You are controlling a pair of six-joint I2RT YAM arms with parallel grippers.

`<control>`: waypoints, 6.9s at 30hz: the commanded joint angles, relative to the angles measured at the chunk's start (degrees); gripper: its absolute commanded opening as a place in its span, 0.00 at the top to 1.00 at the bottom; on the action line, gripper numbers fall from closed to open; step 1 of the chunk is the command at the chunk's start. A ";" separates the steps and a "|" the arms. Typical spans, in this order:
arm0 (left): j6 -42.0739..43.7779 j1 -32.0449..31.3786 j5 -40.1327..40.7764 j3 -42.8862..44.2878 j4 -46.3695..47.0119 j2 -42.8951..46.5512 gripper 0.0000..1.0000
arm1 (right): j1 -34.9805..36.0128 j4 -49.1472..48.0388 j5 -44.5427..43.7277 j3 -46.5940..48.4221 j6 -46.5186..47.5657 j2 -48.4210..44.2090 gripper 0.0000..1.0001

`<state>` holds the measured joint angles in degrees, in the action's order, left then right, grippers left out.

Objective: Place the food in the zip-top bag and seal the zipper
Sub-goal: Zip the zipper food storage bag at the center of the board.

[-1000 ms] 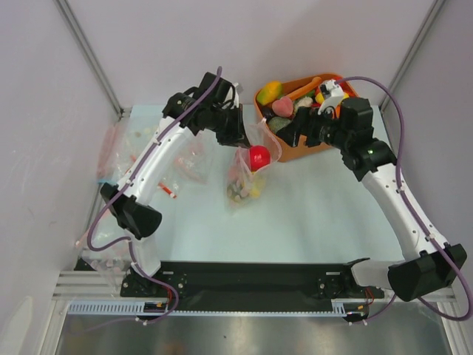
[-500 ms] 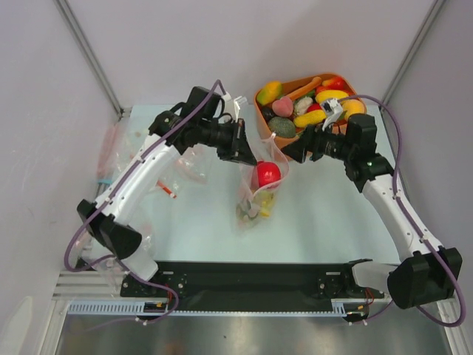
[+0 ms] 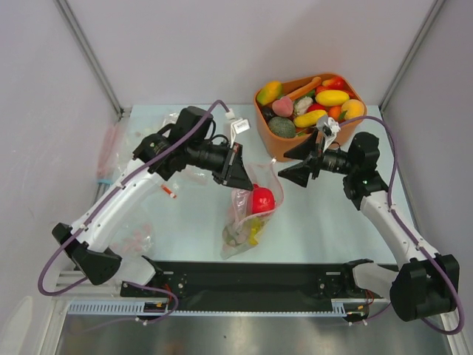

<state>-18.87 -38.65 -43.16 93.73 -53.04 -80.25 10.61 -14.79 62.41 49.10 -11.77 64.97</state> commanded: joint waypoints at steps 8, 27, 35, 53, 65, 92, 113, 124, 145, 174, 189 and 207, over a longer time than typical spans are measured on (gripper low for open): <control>10.25 -8.80 1.23 5.58 -1.80 -2.55 0.99 | 4.95 1.01 13.42 3.02 13.10 -0.81 0.14; 13.78 -9.51 22.32 16.03 -9.01 -5.88 0.76 | 6.79 7.13 11.44 10.31 4.83 -3.09 1.00; 16.40 -9.86 27.69 24.83 -4.63 -9.40 0.45 | 5.65 19.34 -9.50 13.21 -5.97 -5.91 1.00; 23.26 -13.29 13.53 34.94 7.60 -22.40 0.45 | 9.08 42.29 -27.08 20.33 -5.11 -8.45 1.00; 25.65 -15.40 21.27 24.75 9.96 -14.42 0.40 | 9.08 40.54 -26.56 18.58 -4.49 -9.69 1.00; 20.37 -10.92 22.24 5.06 17.44 -0.70 0.34 | 7.67 11.28 -11.62 0.38 15.54 -8.20 0.23; 19.23 -2.48 15.30 0.48 21.83 -5.71 0.40 | 4.33 -17.63 3.24 5.13 5.54 13.43 0.76; 23.00 -2.39 19.95 1.28 20.69 -1.93 0.48 | 4.42 -13.70 5.18 4.07 3.15 7.37 1.00; 22.83 -4.06 12.66 6.37 22.54 -5.62 0.58 | 5.65 -4.81 4.74 6.71 7.20 5.78 1.00; 24.41 -4.50 12.22 5.58 18.76 -4.48 0.93 | 6.88 -4.29 5.09 8.55 6.32 6.31 1.00; 21.16 -4.68 6.25 8.31 21.04 -3.25 1.00 | 7.93 -0.50 7.98 11.63 9.05 3.85 0.45; 25.73 -4.68 10.72 3.48 17.71 1.14 1.00 | 5.39 -23.78 9.66 9.44 -12.21 4.64 1.00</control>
<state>4.08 -43.29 -34.06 98.37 -34.76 -82.94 18.02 -26.09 73.12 59.11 -14.28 70.30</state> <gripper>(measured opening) 0.120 0.010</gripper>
